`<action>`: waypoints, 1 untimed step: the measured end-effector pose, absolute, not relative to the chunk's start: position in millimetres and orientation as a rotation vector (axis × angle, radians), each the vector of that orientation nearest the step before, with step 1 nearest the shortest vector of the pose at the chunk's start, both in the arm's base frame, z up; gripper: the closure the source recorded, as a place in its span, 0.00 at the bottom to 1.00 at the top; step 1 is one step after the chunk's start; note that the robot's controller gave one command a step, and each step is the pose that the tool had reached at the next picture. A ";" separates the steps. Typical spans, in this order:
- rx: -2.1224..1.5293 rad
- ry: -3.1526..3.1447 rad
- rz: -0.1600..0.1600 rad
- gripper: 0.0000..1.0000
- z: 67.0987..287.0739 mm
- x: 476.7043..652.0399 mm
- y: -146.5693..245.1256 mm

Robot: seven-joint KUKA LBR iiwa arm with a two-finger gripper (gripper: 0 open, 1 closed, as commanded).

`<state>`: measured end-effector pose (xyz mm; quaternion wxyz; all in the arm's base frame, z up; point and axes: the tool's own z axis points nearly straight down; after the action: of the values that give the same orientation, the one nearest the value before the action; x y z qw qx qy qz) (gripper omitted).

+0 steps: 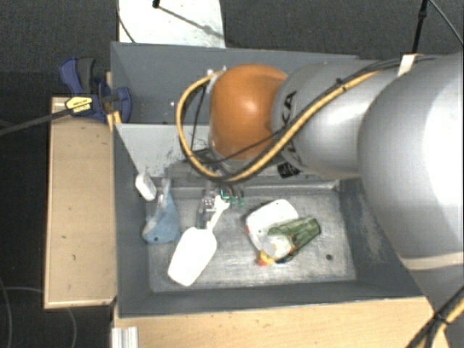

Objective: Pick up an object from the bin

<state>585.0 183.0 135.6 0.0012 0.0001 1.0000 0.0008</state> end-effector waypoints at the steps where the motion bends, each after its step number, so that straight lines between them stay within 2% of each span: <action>1: 0.041 3.137 0.001 1.00 75.4 588.4 106.0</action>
Offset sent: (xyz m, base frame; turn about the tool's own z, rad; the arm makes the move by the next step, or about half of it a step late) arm 0.0000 0.0000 0.0000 0.0000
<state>588.4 106.0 75.4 0.0021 0.0131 0.9999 0.0004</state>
